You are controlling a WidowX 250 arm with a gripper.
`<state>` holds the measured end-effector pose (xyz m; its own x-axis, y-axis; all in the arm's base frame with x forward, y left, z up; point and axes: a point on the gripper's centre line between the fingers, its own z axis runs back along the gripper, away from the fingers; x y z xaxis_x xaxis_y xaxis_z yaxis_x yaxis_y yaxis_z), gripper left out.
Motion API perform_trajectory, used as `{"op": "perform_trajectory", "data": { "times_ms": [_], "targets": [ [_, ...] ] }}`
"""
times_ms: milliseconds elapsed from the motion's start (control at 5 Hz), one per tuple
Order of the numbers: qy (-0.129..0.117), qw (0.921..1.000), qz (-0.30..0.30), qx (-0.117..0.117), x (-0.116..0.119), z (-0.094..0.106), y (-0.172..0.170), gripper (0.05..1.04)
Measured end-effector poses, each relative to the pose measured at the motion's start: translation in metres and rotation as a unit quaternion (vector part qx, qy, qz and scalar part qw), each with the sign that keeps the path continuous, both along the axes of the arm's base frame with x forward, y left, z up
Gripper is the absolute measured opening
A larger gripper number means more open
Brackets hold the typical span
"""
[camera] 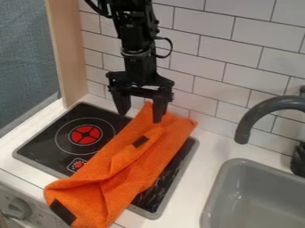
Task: Fold the fabric from top to bottom
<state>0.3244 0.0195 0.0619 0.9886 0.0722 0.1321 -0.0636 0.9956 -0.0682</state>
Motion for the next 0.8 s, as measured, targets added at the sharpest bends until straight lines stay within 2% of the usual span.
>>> {"op": "perform_trajectory", "data": {
  "times_ms": [200, 400, 800],
  "targets": [
    [0.014, 0.9999, 0.002, -0.002, -0.003, -0.009, -0.001, 0.999],
    [0.027, 0.9995, 0.015, 0.011, 0.001, -0.033, 0.004, 0.999],
    [0.014, 0.9997, 0.019, -0.011, 0.032, -0.04, -0.004, 0.999]
  ]
}}
